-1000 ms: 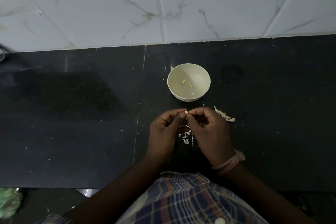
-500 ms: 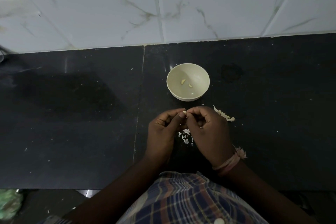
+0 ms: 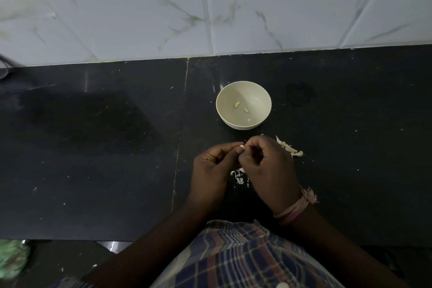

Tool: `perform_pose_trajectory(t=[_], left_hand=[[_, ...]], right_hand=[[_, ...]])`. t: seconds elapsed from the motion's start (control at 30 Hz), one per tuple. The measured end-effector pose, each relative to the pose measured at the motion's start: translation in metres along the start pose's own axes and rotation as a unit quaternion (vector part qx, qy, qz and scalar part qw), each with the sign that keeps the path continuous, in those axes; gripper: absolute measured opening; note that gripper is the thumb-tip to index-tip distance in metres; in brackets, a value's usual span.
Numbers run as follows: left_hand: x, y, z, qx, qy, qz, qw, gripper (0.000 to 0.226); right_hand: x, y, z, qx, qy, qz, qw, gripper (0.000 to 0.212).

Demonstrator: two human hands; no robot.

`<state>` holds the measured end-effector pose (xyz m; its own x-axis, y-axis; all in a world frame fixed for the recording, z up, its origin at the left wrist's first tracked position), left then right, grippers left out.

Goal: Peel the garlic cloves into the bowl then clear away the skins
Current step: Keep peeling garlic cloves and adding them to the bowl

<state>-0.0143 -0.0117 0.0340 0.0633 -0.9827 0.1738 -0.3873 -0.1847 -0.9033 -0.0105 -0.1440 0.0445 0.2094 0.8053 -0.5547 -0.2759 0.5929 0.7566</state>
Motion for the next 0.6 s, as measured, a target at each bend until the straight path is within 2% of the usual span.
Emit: perform_pose_trajectory(t=[0.13,0.33,0.47,0.6], left_hand=[[0.0016,0.0035,0.0007,-0.051,0.006,-0.051,0.997,0.017],[0.0026,0.0101,0.0032,-0.097,0.022,-0.128,0.987,0.021],[0.0051,0.0075,0.0039,-0.105,0.035,-0.162,0.980,0.030],[0.0034,0.0089,0.0050,-0.099,0.029,-0.158,0.982,0.033]], right_hand=[[0.0030,-0.0025,-0.0029,0.042,0.002,0.027,0.999,0.007],[0.0020,-0.0017,-0.0060,0.044,0.013,0.046,0.998,0.007],[0.0023,-0.0054,-0.0056,0.078,-0.014,0.075,0.994,0.004],[0.0005,-0.0013,-0.0034,0.054,-0.028,0.089,0.994,0.002]])
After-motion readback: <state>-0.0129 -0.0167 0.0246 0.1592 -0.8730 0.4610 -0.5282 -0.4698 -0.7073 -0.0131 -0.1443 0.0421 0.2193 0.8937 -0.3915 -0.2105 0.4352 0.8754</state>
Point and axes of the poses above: each hand's wrist, its own z-axis towards the middle knuckle, its own x-axis out of the palm, y = z × x, the point moved 2 cm from there along z, towards the middle knuckle, and after that the axes turned 10 degrees about -x, right-handed, at the moved point
